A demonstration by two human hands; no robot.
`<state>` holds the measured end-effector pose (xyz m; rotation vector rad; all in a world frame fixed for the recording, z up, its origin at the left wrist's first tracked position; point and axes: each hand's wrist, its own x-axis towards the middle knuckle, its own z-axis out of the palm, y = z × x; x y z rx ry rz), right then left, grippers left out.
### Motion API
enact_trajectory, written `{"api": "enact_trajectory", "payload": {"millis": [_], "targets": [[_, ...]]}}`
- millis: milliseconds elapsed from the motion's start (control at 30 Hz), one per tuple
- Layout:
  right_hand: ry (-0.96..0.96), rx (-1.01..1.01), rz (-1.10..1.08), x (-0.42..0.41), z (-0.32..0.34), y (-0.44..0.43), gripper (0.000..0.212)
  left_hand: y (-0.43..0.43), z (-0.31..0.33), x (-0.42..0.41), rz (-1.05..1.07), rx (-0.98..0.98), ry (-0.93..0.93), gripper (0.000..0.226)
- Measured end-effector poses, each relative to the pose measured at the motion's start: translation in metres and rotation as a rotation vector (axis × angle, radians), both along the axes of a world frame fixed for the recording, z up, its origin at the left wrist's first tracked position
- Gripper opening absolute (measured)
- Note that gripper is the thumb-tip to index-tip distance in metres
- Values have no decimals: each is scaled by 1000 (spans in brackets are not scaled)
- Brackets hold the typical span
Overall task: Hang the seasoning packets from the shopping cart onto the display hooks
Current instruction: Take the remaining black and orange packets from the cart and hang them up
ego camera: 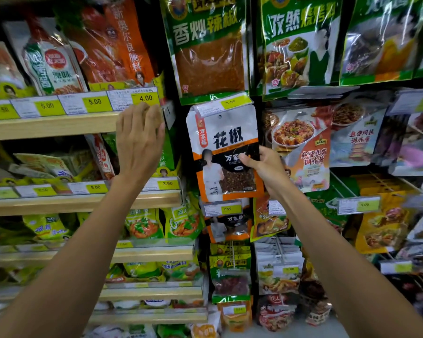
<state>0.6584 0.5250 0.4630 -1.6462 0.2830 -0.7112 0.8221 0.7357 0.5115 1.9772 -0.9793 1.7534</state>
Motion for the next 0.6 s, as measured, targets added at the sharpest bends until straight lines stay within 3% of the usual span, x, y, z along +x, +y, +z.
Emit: {"api": "enact_trajectory", "payload": {"millis": [233,433,600], "targets": [[41,73,-58,4,0,1,4,0,0,0,-7,-1,1,28],[45,107,-75,12,7,7,17,1,1,-2,12,19,13,30],[36,93,-63,8,8,7,5,2,2,-3,4,23,28,30]]}}
